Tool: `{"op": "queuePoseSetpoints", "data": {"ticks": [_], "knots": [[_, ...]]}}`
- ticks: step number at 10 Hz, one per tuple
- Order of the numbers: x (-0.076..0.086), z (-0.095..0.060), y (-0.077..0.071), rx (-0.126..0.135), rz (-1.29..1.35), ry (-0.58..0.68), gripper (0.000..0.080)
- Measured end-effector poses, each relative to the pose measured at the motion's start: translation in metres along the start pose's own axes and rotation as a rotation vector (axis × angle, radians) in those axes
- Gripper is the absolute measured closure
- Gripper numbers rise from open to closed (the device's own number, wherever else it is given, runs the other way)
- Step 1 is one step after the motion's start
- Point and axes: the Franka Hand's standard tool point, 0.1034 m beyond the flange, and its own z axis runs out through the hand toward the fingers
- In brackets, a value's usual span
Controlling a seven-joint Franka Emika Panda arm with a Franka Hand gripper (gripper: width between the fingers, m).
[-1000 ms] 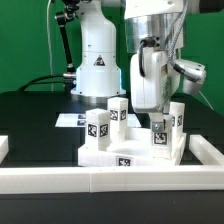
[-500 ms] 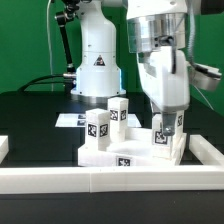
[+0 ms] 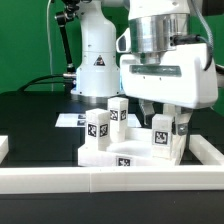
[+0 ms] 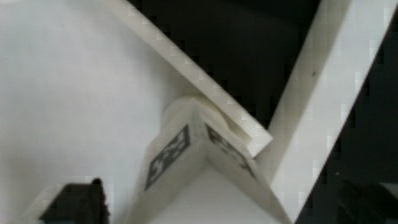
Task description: Assemble square table
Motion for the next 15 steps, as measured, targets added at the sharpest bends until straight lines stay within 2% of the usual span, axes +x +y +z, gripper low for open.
{"op": "queuePoseSetpoints", "data": {"ticks": [2,7,9,10,11,14,15], "knots": [[-0.0004,-0.0011,-0.0004,-0.021,-0.16,0.011,0.015],[0.0031,-0.0009,0.0003,-0.023,-0.456,0.014,0.015],[0.0008,-0.0005,0.0001,-0.046,-0.596,0.027,0.015],[0.0003,-0.0004,0.0,-0.047,-0.621,0.027,0.015],[0.0035,-0.0006,0.0013,-0.057,-0.779,0.029,0.015],[0.0058,-0.0008,0.0022,-0.058,-0.823,0.028,0.0177],[0.0059,-0.0008,0.0022,-0.058,-0.823,0.028,0.0357]]}}
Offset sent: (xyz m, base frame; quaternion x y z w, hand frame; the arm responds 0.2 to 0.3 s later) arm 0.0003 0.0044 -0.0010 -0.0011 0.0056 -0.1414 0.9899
